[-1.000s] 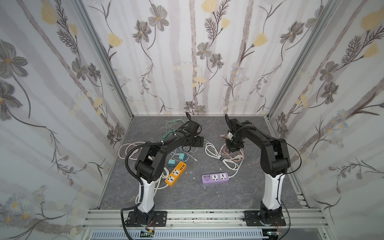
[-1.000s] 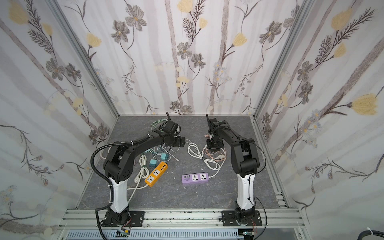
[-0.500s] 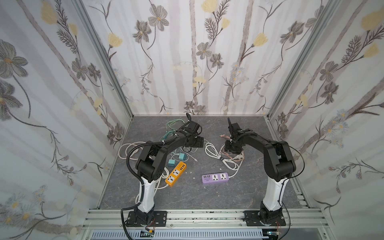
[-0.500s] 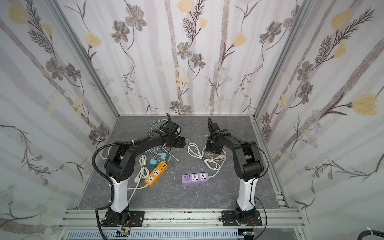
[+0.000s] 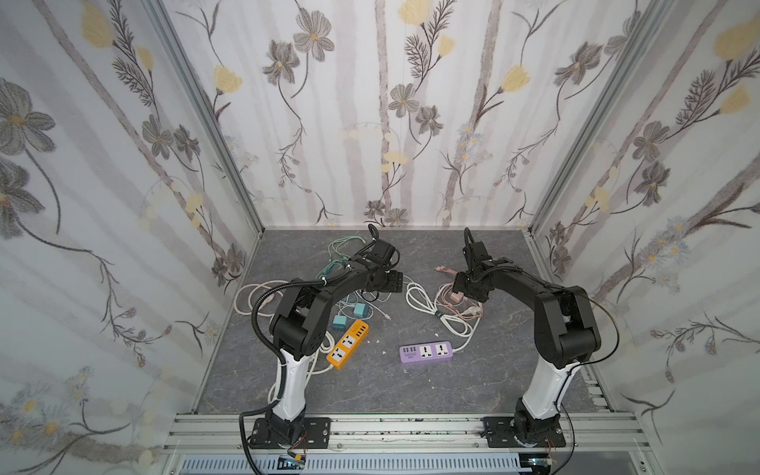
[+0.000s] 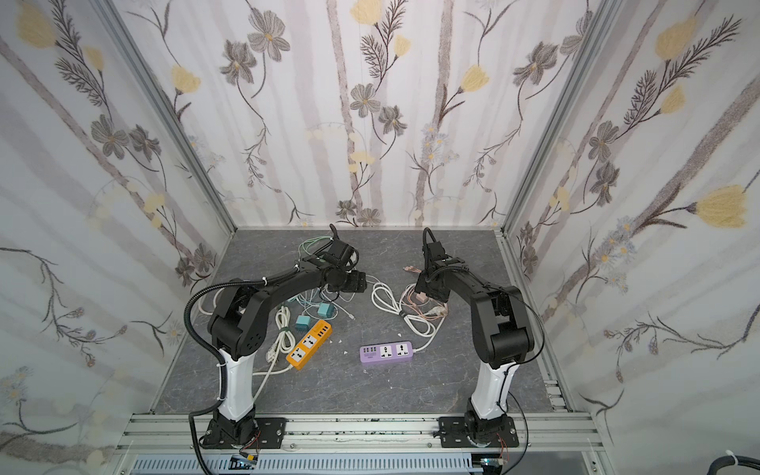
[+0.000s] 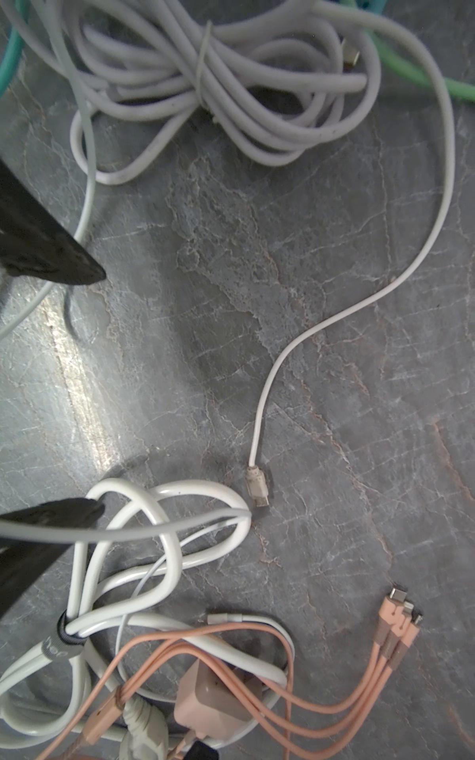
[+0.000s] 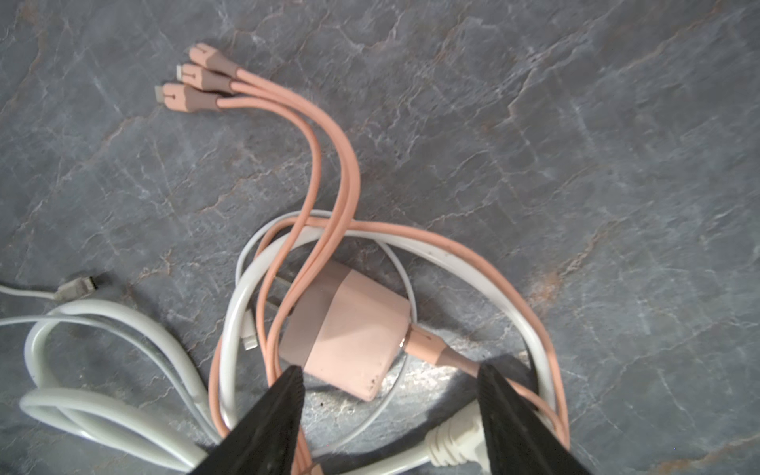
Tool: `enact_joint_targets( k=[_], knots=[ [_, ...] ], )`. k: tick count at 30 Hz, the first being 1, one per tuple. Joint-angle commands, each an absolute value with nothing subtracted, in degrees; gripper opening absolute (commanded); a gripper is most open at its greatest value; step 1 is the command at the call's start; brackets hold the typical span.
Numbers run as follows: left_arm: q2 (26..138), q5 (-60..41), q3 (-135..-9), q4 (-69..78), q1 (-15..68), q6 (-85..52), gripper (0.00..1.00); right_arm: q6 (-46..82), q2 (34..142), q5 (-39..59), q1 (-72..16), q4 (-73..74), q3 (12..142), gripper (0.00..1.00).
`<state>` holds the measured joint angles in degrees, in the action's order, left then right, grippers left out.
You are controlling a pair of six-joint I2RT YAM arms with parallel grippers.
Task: Insert the plug
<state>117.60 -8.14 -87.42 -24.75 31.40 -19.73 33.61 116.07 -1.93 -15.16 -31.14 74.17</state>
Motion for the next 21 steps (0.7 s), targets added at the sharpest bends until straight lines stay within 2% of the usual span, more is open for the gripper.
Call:
enact_joint_targets(
  k=[1,11,21],
  knots=[
    [118.02,-7.65,-88.02,-25.45,31.29,-20.04,0.83,35.18,118.37,-0.66,-14.66,-29.09,75.64,0.7],
    [118.3,-7.2,-88.12,-25.86,31.03,-19.78,0.82,35.63,119.68,8.47,-16.1,-29.11,75.41,0.74],
    [118.64,-8.77,-87.89,-25.92,30.94,-19.69,0.76,29.36,115.84,8.7,-19.12,-29.74,71.37,0.8]
  ],
)
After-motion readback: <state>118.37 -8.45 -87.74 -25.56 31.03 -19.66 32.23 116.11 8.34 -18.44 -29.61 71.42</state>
